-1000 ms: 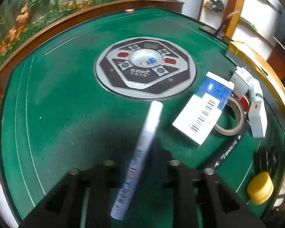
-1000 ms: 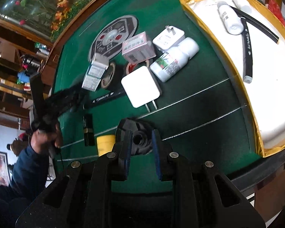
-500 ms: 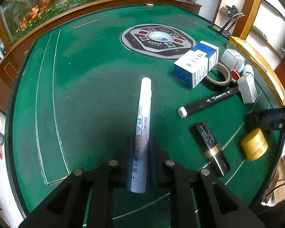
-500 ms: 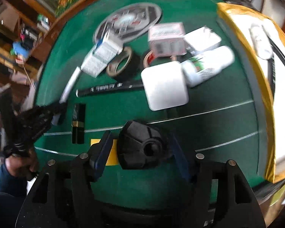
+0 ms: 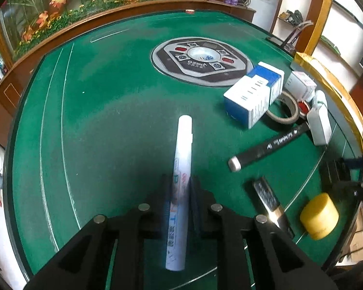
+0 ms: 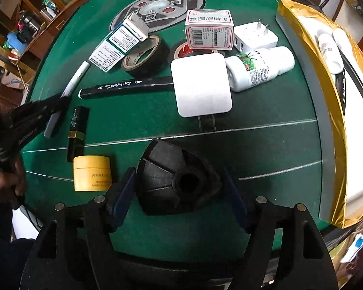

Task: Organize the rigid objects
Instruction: 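Grasp the black plastic piece with the right tool while the left tool carries the paint marker toward the tray, then lower both held items into the tray and open both tools to release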

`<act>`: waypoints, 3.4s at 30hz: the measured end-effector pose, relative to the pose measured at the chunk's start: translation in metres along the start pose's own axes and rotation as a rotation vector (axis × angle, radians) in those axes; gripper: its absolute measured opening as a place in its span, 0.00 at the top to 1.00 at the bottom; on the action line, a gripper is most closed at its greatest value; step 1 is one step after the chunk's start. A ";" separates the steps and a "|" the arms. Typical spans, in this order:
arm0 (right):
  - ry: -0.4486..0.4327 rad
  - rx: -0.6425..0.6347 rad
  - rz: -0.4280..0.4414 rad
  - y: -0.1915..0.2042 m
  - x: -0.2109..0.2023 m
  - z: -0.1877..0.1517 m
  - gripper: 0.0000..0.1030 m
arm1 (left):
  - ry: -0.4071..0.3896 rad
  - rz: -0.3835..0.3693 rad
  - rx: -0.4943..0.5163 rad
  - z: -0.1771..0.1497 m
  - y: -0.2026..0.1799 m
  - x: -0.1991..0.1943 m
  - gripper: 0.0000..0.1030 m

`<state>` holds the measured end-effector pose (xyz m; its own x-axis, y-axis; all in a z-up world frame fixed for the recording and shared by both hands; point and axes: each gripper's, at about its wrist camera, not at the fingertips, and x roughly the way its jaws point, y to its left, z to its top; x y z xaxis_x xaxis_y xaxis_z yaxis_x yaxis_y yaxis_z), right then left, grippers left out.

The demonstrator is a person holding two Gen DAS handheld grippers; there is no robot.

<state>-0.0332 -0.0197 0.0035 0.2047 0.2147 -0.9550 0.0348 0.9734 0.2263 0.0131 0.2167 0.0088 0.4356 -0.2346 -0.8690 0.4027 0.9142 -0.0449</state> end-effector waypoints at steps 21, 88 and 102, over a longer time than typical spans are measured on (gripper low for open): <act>-0.192 0.114 0.128 -0.042 -0.073 0.002 0.31 | -0.132 -0.182 -0.100 0.017 -0.041 -0.066 0.88; -0.105 0.290 -0.021 -0.279 -0.065 0.059 0.30 | 0.147 -0.384 0.129 0.093 -0.354 0.043 0.60; -0.148 0.345 -0.020 -0.275 -0.077 0.043 0.20 | 0.062 -0.344 0.222 0.085 -0.345 0.016 0.50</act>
<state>-0.0166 -0.3068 0.0229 0.3391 0.1574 -0.9275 0.3625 0.8879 0.2832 -0.0505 -0.1303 0.0517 0.1990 -0.4877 -0.8501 0.6831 0.6910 -0.2365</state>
